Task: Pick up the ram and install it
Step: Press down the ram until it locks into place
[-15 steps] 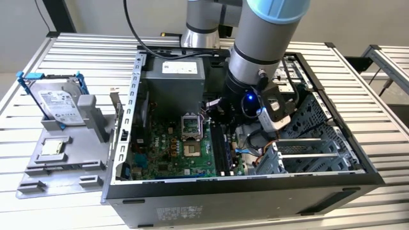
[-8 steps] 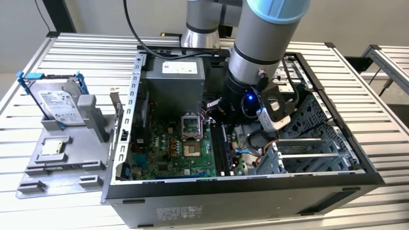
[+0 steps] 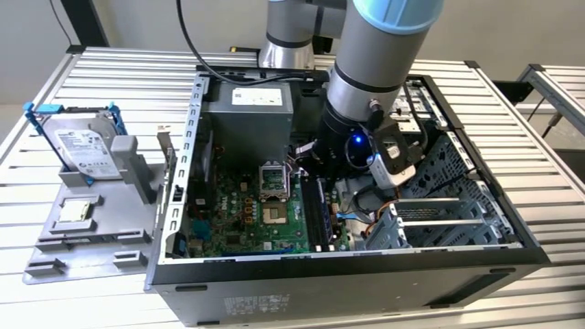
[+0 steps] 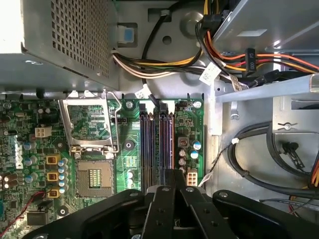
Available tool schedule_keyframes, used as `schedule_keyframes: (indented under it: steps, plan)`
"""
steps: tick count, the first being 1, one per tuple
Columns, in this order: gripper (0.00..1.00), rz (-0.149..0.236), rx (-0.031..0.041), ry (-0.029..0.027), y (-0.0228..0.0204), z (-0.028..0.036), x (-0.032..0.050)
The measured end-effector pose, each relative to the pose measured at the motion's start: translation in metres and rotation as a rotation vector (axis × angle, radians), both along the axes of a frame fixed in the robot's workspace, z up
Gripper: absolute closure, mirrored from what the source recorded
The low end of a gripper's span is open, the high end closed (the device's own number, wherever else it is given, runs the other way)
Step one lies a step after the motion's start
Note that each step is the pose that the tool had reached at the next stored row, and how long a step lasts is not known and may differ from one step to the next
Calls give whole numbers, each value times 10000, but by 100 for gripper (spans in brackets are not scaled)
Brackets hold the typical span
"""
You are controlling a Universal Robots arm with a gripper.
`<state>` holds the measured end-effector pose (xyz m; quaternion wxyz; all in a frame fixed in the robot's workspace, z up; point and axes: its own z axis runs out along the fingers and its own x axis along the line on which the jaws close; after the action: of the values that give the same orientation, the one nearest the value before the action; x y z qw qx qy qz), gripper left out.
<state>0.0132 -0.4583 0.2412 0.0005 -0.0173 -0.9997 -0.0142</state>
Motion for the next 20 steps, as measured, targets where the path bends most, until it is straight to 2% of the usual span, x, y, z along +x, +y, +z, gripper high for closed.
schedule_keyframes:
  steps: [2,5,7,20]
  plan:
    - [100,2,-2,0,0,0,2]
    - [100,7,81,99,-3,2,14]
    - [100,76,81,103,-3,2,13]
    - [100,2402,68,110,-3,2,14]
